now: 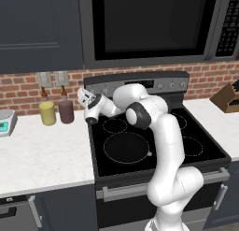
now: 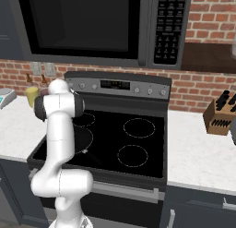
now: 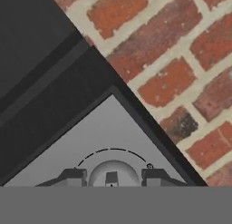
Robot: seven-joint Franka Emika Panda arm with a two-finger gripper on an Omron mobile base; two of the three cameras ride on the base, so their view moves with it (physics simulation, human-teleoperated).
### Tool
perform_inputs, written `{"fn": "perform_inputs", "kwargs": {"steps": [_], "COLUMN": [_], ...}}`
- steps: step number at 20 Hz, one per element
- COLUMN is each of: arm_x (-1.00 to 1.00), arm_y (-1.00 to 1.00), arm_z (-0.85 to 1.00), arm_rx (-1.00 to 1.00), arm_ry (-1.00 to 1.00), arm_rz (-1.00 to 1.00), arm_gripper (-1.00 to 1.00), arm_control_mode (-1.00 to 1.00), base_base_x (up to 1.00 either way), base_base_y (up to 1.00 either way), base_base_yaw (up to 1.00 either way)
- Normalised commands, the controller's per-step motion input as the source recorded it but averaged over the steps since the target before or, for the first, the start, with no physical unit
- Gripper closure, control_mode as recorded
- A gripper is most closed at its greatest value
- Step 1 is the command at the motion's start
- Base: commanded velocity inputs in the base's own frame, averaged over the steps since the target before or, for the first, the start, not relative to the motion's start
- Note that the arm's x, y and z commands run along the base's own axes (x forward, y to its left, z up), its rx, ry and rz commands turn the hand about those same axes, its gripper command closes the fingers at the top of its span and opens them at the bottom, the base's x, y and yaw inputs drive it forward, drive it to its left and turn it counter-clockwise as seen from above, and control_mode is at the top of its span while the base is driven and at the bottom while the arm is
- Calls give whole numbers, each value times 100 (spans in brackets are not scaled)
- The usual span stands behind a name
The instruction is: Turn off the front left burner of the stove.
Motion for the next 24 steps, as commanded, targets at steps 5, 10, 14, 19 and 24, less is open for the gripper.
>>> {"fn": "perform_inputs", "kwargs": {"steps": [5, 10, 14, 19, 24], "arm_x": [6, 1, 2, 1, 4], "arm_y": [-2, -10, -12, -10, -9], "arm_z": [0, 0, 0, 0, 0], "arm_rx": [16, 19, 22, 27, 32], "arm_ry": [-7, -14, -12, -5, 0], "arm_rz": [0, 0, 0, 0, 0], "arm_gripper": [100, 100, 100, 100, 100], "arm_control_mode": [-100, -100, -100, -100, -100], "base_base_x": [0, 0, 0, 0, 0], "base_base_y": [0, 0, 0, 0, 0], "base_base_yaw": [0, 0, 0, 0, 0]}}
